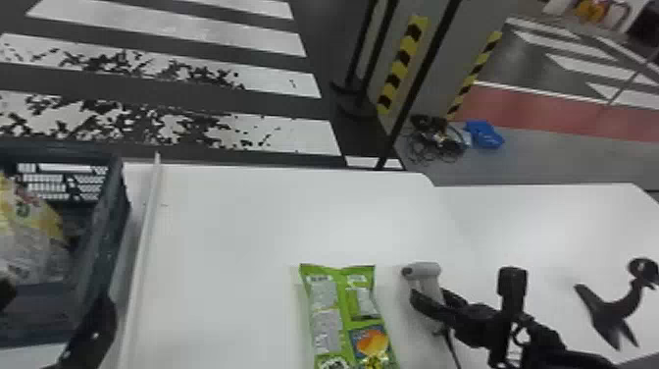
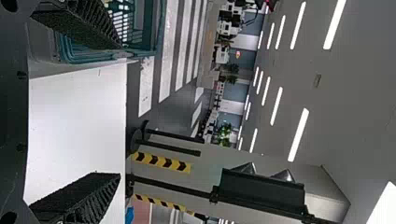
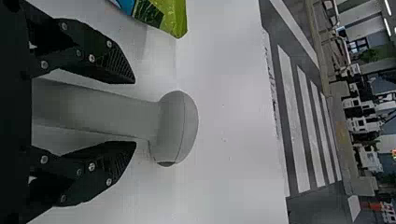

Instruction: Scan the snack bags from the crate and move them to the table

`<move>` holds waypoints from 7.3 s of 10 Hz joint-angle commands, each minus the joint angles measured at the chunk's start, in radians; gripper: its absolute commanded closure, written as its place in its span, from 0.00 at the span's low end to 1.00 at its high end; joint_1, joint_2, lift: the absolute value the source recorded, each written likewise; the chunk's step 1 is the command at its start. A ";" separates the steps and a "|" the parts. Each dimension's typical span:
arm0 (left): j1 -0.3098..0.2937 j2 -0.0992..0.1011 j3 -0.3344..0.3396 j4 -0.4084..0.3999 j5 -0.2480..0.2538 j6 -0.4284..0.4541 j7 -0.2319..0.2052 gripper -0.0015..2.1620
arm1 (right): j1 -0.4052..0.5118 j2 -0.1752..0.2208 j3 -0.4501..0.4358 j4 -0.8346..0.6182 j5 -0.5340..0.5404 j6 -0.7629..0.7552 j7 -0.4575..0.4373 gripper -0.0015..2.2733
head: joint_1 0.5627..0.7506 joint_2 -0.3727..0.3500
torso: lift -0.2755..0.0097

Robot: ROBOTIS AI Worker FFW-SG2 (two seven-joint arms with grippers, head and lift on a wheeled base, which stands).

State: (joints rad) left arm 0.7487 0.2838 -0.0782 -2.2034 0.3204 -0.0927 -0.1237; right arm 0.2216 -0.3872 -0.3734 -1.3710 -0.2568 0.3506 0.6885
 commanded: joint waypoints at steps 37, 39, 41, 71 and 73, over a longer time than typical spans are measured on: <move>0.017 0.017 -0.054 -0.087 -0.018 0.058 0.013 0.00 | 0.326 0.381 0.587 -0.862 0.381 0.400 -0.885 0.99 | 0.70 0.43 | 0.63; 0.024 0.017 -0.054 -0.095 -0.023 0.058 0.013 0.00 | 0.321 0.380 0.580 -0.853 0.383 0.400 -0.883 0.99 | 0.70 0.43 | 0.63; 0.034 0.017 -0.054 -0.099 -0.024 0.055 0.013 0.00 | 0.308 0.376 0.571 -0.833 0.383 0.400 -0.874 0.99 | 0.70 0.42 | 0.63; 0.070 0.006 -0.061 -0.099 -0.067 0.058 0.016 0.00 | 0.160 0.205 -0.056 -0.562 0.087 0.385 -0.465 0.99 | 0.70 0.03 | 0.63; 0.081 0.006 -0.061 -0.113 -0.078 0.055 0.025 0.00 | 0.120 0.199 -0.052 -0.510 0.087 0.354 -0.420 0.99 | 0.70 0.03 | 0.63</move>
State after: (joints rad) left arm 0.8272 0.2897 -0.1398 -2.3123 0.2457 -0.0378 -0.0983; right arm 0.3569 -0.1868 -0.4265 -1.8987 -0.1703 0.7111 0.2668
